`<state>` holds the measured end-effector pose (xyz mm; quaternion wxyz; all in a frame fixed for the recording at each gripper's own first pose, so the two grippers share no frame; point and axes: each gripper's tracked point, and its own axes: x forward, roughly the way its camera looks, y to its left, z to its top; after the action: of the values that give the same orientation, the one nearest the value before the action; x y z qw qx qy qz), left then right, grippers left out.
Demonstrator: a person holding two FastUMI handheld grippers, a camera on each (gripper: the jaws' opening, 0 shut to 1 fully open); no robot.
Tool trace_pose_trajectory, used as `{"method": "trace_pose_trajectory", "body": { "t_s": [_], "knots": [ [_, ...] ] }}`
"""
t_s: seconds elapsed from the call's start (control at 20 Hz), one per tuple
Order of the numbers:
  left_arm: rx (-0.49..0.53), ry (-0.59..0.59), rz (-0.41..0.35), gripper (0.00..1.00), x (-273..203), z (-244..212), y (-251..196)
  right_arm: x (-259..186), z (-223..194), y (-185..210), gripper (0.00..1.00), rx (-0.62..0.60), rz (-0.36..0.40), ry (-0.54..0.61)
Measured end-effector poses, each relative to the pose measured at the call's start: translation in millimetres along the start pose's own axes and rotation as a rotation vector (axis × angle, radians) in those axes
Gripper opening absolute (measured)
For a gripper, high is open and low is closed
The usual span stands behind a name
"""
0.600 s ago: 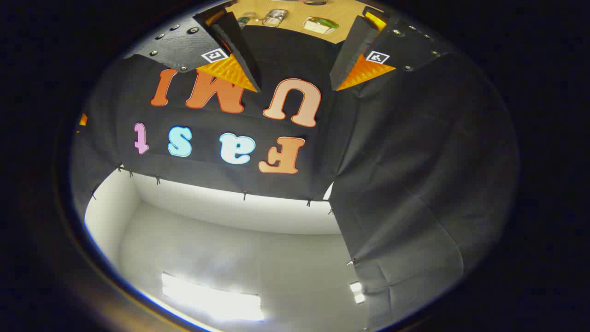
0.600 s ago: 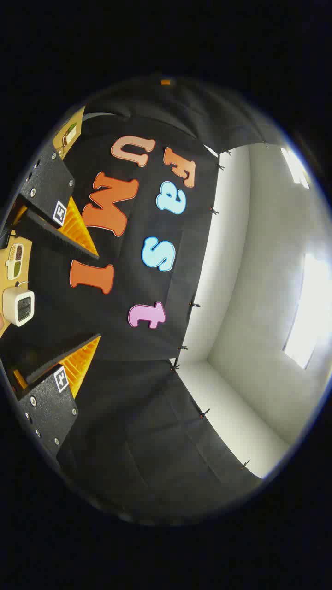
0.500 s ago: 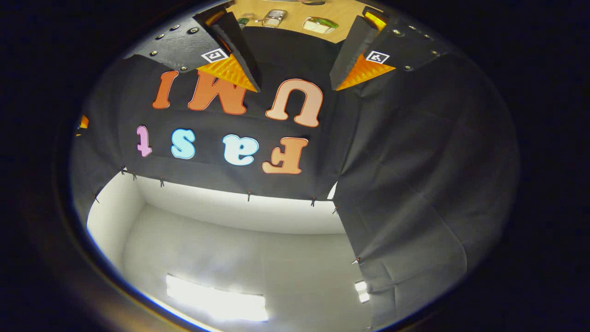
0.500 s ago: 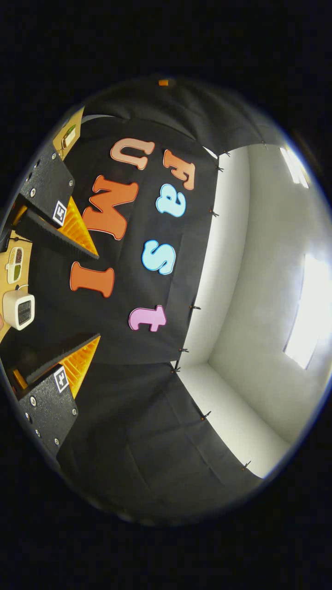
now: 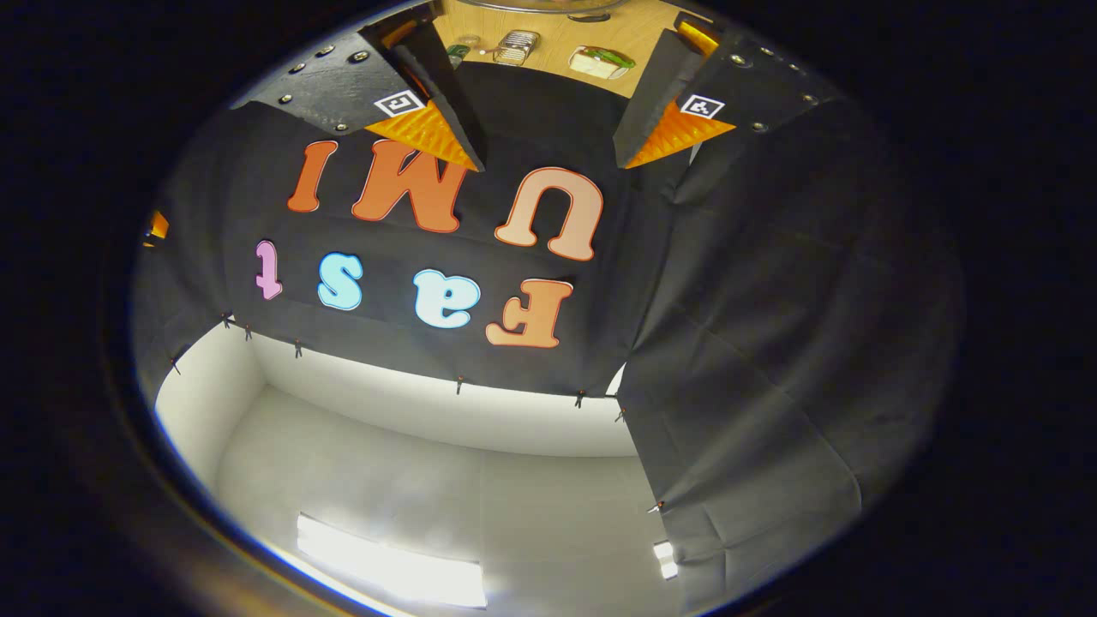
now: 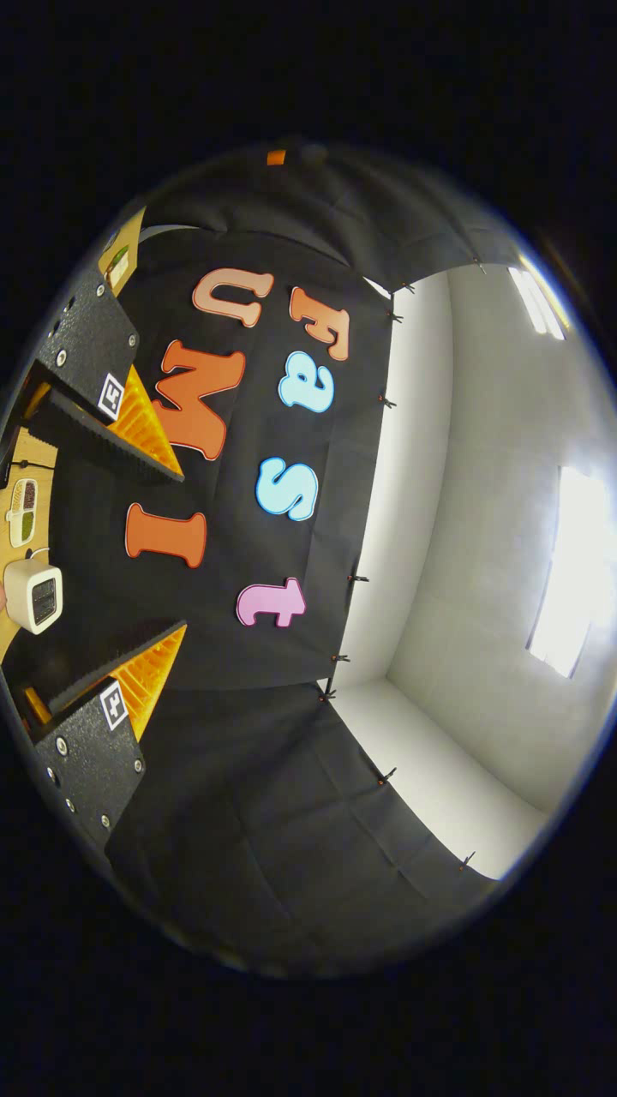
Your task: First push the handle of the pot to place it horizontally, then grasp the pot with both hands and set it on the induction cooktop.
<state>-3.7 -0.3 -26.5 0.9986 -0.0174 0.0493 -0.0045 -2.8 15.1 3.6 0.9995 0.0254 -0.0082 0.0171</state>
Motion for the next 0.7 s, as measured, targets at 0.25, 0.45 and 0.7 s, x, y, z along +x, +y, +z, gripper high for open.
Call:
{"method": "trace_pose_trajectory", "body": {
  "t_s": [0.25, 0.45, 0.7],
  "knots": [
    [0.009, 0.065, -0.026, 0.92, 5, -19, -12, 0, -9, -1, 0.95, 0.008, 0.016, 0.012],
    [0.042, 0.081, -0.068, 0.89, -2, -17, -32, -1, -18, 2, 0.95, 0.027, 0.037, 0.029],
    [0.056, 0.17, -0.137, 0.92, -9, -37, -57, -6, -24, 11, 0.95, 0.054, 0.08, 0.031]
  ]
}}
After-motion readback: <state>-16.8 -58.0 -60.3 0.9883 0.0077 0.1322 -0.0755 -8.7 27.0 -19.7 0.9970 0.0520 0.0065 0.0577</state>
